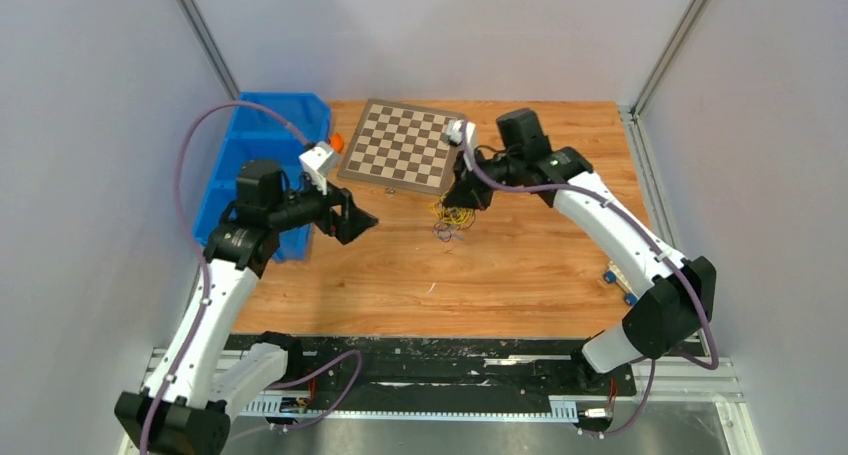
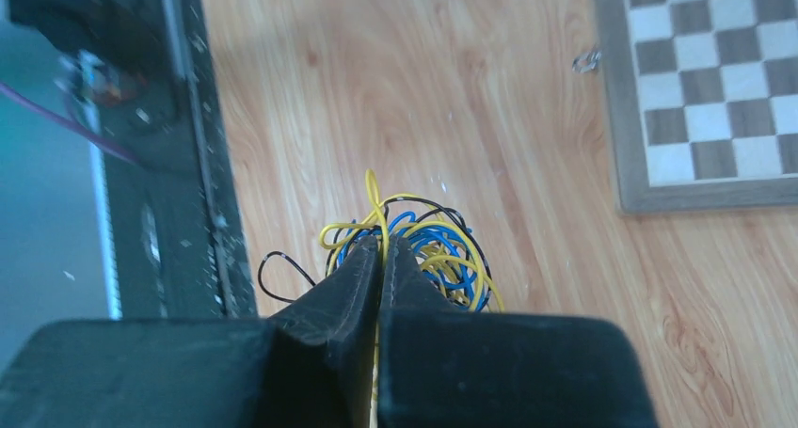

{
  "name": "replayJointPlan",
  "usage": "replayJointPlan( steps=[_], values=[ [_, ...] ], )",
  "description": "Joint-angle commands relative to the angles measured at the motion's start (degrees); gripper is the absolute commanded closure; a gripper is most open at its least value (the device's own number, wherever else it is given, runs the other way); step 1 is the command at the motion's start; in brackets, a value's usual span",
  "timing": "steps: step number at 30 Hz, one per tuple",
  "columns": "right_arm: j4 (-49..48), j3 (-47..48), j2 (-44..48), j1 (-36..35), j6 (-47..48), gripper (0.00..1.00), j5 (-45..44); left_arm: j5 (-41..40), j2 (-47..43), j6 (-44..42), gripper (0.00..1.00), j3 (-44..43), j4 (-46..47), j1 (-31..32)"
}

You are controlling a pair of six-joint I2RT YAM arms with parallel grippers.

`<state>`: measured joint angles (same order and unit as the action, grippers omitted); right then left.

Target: Untangle the cables

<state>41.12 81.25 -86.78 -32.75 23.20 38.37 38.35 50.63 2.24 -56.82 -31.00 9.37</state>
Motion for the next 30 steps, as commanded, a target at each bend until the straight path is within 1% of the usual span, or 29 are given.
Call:
replayJointPlan(
  steps=[1, 2, 6, 9, 13, 14, 15, 16, 17, 18, 20, 22, 26, 28, 30],
  values=[
    [-1.6, 4.3, 1.8, 5.0, -9.5, 1.0, 18.4, 6.2, 3.7, 1.8, 0.0, 1.6, 13.5, 7.7],
    [-1.7, 4.4, 2.3, 5.4, -10.2, 1.0, 19.5, 6.1, 5.1, 2.0, 0.0, 1.7, 16.3, 10.5],
    [-2.4, 3.8, 3.4, 5.5, -12.2, 1.0, 25.5, 3.0, 10.7, 1.6, 0.0, 0.1, 21.2, 19.4],
    [-3.9, 2.7, 3.7, 5.5, -14.1, 1.0, 28.4, 1.0, 14.9, 3.3, 0.06, -1.5, 23.7, 24.4],
    [-5.3, 1.3, 4.6, 5.5, -14.9, 1.0, 30.4, 1.2, 19.3, 5.5, 0.17, -2.2, 26.7, 28.9],
    [-5.3, 1.0, 4.9, 5.5, -14.9, 1.0, 30.4, 1.2, 19.8, 6.6, 0.27, -1.9, 28.8, 29.2],
    [-5.4, 0.4, 5.2, 5.6, -14.9, 1.0, 30.4, 0.7, 20.0, 7.2, 0.34, -1.2, 29.7, 29.4],
    [-5.4, -0.2, 5.6, 5.9, -14.9, 1.0, 30.4, 0.1, 19.9, 8.3, 0.51, -0.9, 31.4, 29.4],
    [-5.4, -0.5, 6.0, 6.5, -14.9, 1.0, 30.3, -0.9, 19.9, 8.4, 0.62, -0.4, 32.1, 29.4],
    [-5.4, -0.9, 6.2, 7.4, -14.9, 1.0, 29.8, -1.5, 19.4, 8.4, 0.87, -0.2, 32.0, 29.3],
    [-5.5, -1.3, 6.6, 10.1, -14.9, 1.0, 28.1, -1.5, 17.8, 8.6, 0.99, 1.3, 31.4, 28.8],
    [-5.5, -1.3, 6.8, 14.3, -15.3, 1.0, 26.1, -0.2, 15.6, 8.9, 1.0, 3.8, 31.3, 27.5],
    [-5.8, -1.2, 6.4, 24.3, -17.4, 1.0, 23.6, 0.1, 11.2, 8.1, 1.0, 8.2, 26.9, 24.0],
    [-5.8, -1.6, 6.6, 28.8, -17.9, 1.0, 23.6, 0.5, 9.5, 8.0, 1.0, 9.4, 25.5, 21.3],
    [-5.8, -2.2, 7.0, 31.8, -18.1, 1.0, 23.1, 1.3, 8.4, 7.6, 1.0, 9.8, 23.7, 17.2]
  ],
)
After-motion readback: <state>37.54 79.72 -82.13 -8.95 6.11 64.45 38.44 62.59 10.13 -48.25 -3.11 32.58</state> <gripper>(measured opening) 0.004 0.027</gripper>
